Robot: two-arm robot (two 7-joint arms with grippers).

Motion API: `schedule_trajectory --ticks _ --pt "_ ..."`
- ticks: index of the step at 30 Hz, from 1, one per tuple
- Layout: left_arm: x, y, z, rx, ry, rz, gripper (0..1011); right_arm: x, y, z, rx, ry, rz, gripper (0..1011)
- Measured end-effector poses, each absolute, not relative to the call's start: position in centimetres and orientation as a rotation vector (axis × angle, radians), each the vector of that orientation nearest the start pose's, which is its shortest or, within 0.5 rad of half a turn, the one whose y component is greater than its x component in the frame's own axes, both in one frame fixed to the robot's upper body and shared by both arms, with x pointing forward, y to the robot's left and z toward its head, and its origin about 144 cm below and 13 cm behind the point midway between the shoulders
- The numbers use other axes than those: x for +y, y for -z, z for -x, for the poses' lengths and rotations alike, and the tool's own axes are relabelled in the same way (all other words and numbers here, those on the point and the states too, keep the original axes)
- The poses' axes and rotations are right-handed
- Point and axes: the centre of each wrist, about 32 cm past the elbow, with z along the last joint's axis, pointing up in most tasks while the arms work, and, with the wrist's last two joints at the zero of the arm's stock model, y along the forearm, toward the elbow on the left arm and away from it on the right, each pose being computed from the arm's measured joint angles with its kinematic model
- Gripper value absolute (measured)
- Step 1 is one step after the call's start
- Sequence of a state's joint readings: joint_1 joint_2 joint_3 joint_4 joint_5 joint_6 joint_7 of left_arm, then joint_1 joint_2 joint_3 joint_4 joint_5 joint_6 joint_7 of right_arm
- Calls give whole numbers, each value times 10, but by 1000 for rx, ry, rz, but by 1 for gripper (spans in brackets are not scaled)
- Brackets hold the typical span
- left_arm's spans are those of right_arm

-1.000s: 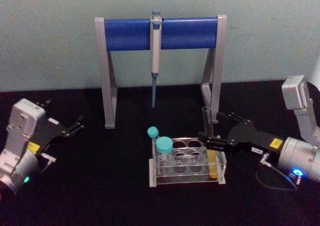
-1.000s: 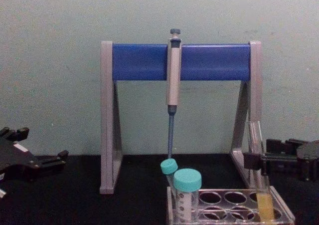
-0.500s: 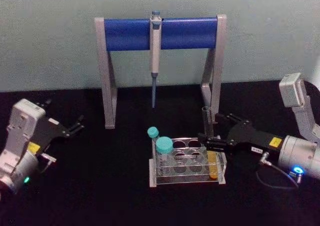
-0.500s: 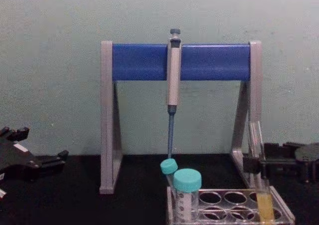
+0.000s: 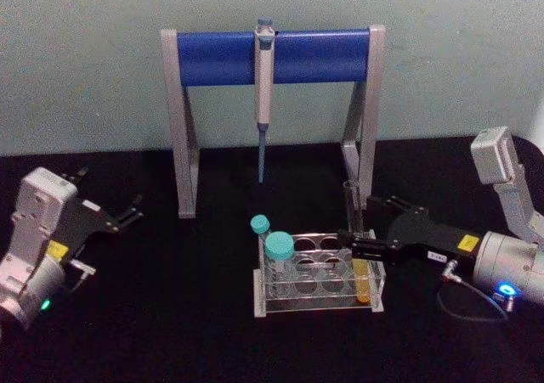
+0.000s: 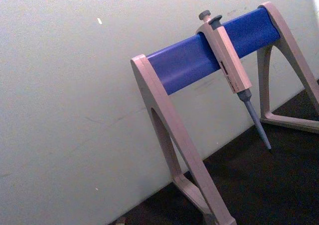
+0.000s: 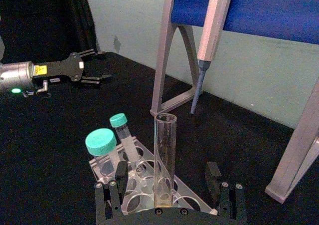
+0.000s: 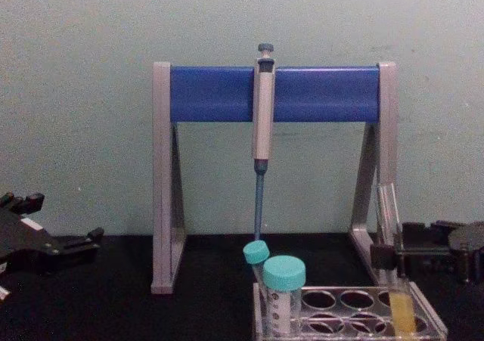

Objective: Pick up the test tube from the test tube rack, shake it, then place it back into the test tube rack.

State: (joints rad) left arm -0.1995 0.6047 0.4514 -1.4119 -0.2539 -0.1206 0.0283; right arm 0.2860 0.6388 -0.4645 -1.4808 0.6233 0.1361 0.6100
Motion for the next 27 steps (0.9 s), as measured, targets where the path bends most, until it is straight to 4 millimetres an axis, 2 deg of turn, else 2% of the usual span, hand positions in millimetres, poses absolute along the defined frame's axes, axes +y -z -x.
schedule_trajectory --ticks 27 --pt "310 -1140 -489 -285 -1248 -304 1001 -305 -1186 -510 111 661 178 1000"
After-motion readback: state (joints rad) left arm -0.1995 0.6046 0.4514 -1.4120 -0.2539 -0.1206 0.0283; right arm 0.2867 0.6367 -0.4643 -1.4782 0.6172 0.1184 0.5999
